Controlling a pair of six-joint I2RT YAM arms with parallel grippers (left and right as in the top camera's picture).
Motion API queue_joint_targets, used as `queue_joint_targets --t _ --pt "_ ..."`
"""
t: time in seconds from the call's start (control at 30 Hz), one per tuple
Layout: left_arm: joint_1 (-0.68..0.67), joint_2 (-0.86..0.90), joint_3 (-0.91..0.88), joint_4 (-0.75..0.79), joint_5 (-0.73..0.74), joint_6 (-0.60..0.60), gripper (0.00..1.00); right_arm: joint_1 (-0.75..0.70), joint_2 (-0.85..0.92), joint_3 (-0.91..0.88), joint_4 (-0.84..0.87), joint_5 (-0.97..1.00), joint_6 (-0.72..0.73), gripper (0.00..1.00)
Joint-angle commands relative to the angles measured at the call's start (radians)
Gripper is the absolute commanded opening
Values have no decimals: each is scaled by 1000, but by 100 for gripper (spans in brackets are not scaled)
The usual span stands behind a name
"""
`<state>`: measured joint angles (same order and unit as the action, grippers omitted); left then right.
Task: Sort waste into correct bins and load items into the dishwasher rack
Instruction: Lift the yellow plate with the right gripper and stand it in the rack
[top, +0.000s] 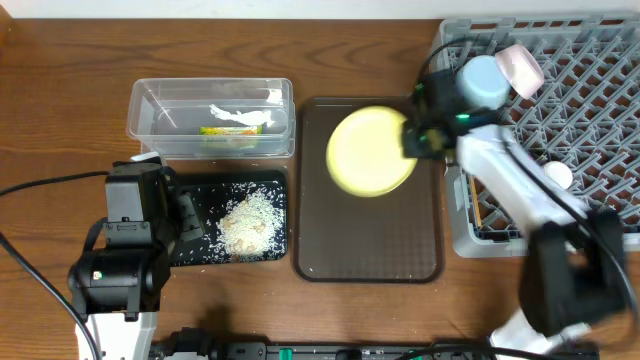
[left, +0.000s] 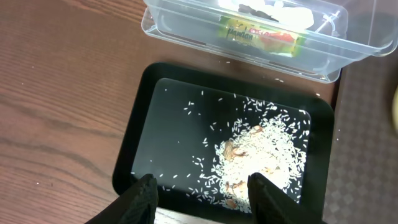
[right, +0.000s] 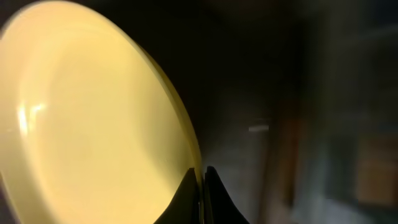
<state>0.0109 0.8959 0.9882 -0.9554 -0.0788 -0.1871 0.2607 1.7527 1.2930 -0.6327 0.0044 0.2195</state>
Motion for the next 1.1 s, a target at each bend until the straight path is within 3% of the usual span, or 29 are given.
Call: queue_joint_targets --t 0.0,0.23,0.4,0.53,0.8,1.07 --pt "-3 0 -3 -2 -8 -14 50 -58 -163 7 -16 149 -113 1" --pt "-3 0 -3 -2 -8 -17 50 -176 -378 7 -2 470 -359 1" --pt "-3 0 -3 -2 -7 -17 50 -234 -408 6 4 627 -483 1" --pt "-3 0 -3 -2 -8 -17 50 -258 -382 2 -13 732 -486 1" --pt "-3 0 -3 -2 -8 -17 50 -261 -266 -26 -29 758 -415 1" --pt "-3 0 -3 -2 -8 -17 50 -214 -205 -29 -59 610 -242 2"
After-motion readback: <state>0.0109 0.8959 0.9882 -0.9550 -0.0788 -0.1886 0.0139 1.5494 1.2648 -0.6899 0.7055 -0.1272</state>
